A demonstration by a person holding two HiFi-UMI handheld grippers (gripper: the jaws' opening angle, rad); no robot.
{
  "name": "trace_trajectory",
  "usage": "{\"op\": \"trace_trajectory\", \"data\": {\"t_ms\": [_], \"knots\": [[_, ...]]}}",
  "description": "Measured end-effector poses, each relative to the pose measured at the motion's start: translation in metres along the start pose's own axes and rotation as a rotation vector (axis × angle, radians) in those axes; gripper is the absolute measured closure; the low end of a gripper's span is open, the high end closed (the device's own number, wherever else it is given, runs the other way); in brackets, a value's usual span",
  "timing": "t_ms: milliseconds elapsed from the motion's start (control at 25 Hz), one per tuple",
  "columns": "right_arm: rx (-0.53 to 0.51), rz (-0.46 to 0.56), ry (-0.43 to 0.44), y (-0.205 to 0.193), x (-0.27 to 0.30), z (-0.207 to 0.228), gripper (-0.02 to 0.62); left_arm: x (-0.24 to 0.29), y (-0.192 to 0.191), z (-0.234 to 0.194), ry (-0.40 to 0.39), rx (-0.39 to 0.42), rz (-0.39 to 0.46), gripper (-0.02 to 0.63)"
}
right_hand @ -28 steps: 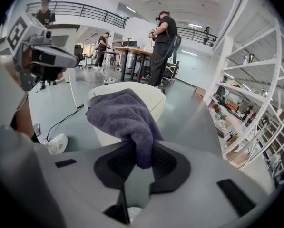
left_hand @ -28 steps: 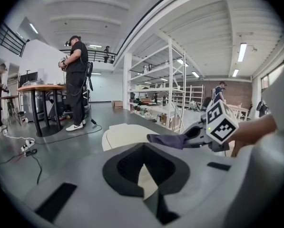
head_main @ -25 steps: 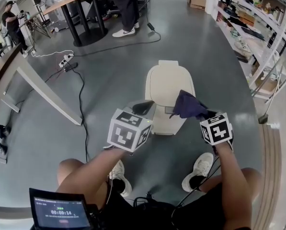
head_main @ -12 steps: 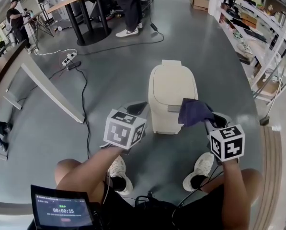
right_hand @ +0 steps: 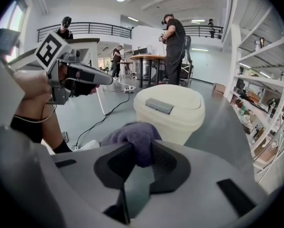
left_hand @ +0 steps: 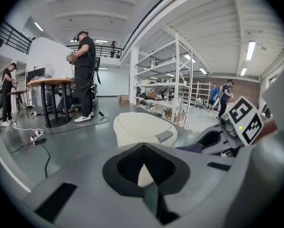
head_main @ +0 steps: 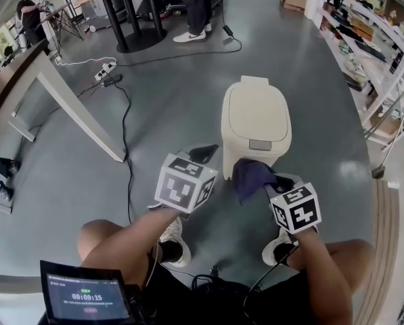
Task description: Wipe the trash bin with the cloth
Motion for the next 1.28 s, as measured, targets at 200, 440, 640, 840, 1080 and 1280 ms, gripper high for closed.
{"op": "trace_trajectory", "data": {"t_ms": [200,440,640,840,1080,1280], "knots": [[-0.010,-0.032,0.014,0.008,0.035,-0.014,0.529,0.002,-0.010,-0.013,0.011,-0.038,-0.008,0.609],[0.070,0.019,0.041,0.030,0.062,-0.026,0.529,0.011,-0.011,-0.018,0.013,-0.056,-0.019,0.609],[0.045,0.046,0.040,0.050,0.075,-0.034,0.529,0.018,-0.006,-0.028,0.006,-0.065,-0.021,0.609],[0.042,0.080,0.032,0.057,0.091,-0.026,0.529,0.043,-0.015,-0.044,-0.006,-0.084,-0.034,0.609],[0.065,0.101,0.029,0.051,0.084,-0.015,0.529,0.048,-0.013,-0.032,-0.041,-0.088,-0.079,0.609],[0.111,0.097,0.012,0.034,0.074,0.009,0.529,0.056,-0.018,-0.016,-0.063,-0.062,-0.087,0.609]]}}
Point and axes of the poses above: the fingertips, and each gripper's own axes: x forward along the fingers, z to its right, y out of its top, the point moved 6 cm from there along -x, backward along the fingers, and after that the axes turned 13 degrees about -z, right-handed, at the moved point
